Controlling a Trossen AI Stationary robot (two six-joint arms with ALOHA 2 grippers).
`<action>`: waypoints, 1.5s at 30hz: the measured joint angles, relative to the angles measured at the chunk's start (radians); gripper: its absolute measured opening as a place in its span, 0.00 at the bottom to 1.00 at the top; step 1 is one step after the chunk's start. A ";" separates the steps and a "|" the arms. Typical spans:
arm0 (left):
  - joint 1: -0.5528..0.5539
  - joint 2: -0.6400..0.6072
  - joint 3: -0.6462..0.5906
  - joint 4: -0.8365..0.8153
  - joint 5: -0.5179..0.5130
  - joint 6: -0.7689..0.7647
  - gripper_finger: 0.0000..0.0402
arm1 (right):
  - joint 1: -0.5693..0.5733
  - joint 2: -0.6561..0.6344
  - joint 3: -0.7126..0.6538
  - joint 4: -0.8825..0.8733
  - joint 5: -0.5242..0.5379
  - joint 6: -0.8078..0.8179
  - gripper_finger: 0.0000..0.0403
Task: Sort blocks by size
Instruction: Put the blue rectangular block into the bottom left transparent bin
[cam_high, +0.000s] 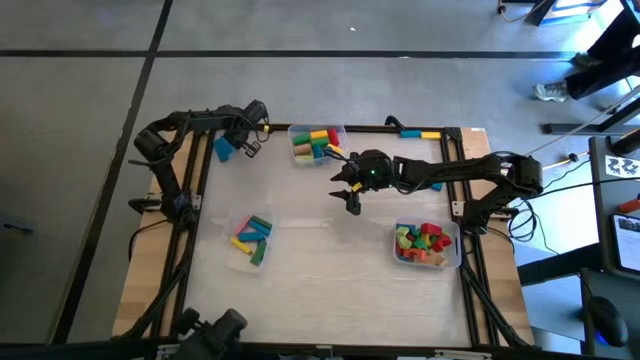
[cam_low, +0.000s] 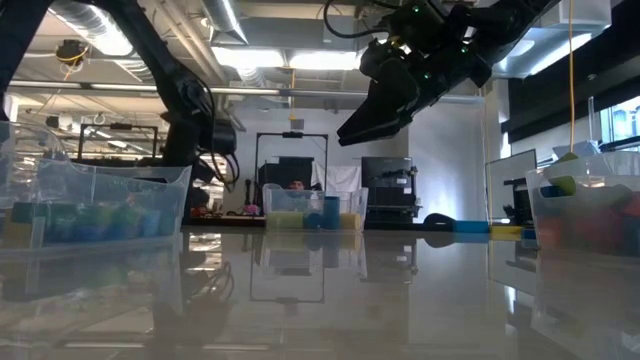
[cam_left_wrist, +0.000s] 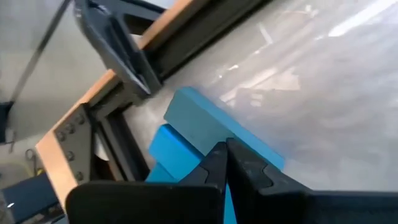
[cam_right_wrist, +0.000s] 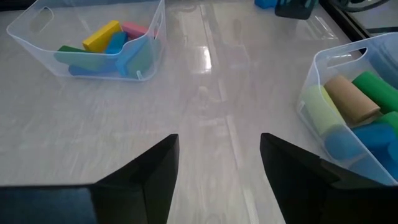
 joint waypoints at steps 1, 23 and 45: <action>-0.003 -0.001 0.001 -0.006 0.017 0.006 0.01 | 0.000 0.000 0.000 0.000 0.000 0.000 0.56; -0.327 -0.064 -0.005 -0.190 0.097 0.226 0.01 | 0.000 0.000 0.000 -0.009 0.001 0.000 0.56; -0.291 -0.314 -0.004 -0.182 0.109 -0.257 0.33 | 0.001 0.000 0.000 -0.076 -0.010 0.004 0.56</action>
